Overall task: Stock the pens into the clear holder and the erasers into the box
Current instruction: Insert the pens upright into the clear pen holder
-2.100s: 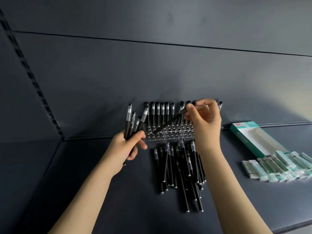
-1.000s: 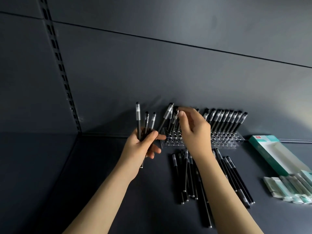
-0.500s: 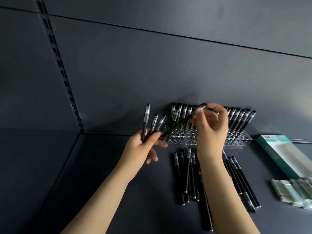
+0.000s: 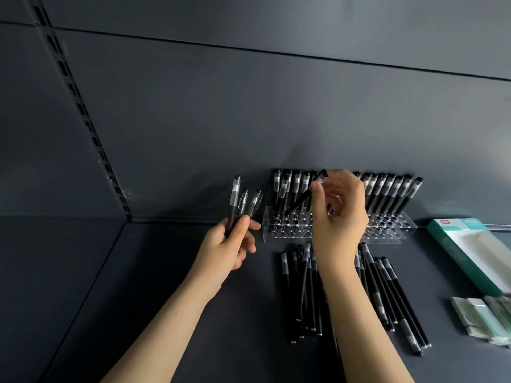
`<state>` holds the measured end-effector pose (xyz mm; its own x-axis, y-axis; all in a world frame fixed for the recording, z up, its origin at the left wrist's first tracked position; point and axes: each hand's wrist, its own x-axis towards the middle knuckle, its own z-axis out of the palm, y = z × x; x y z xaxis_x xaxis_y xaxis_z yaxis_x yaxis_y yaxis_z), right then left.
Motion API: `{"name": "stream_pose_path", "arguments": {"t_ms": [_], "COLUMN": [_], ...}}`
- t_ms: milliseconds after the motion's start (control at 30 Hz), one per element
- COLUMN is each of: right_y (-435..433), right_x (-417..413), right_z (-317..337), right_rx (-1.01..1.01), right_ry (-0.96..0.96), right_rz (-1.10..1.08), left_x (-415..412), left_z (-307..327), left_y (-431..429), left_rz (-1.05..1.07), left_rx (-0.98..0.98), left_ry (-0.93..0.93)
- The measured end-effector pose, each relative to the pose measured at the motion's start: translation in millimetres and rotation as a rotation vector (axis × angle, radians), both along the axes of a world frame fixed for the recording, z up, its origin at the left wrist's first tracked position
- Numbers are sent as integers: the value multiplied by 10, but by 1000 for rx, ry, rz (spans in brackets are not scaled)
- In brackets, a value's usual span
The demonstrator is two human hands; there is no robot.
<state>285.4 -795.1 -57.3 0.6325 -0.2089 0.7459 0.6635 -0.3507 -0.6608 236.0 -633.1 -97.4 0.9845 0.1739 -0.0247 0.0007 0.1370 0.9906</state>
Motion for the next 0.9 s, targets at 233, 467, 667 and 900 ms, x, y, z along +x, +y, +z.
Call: {"name": "stream_pose_path", "arguments": {"t_ms": [233,467,667,900], "right_y": [45,53,-28,-94], "right_x": [112,181,104,-39], "right_z": [-63,-154,-97,-6], "right_rx": [-176,-277,-206,249], "right_ry": [14,60,118,528], "right_rz": [-22,4,117,594], "left_x": [43,30,7,-18], "left_z": [52,132,187,199], "left_y": [-125,-182,-217,-352], "left_rz": [38,36,-15,-142], "left_rx": [-58,-157,-215,-193], "left_ry": [38,-31,-3,55]}}
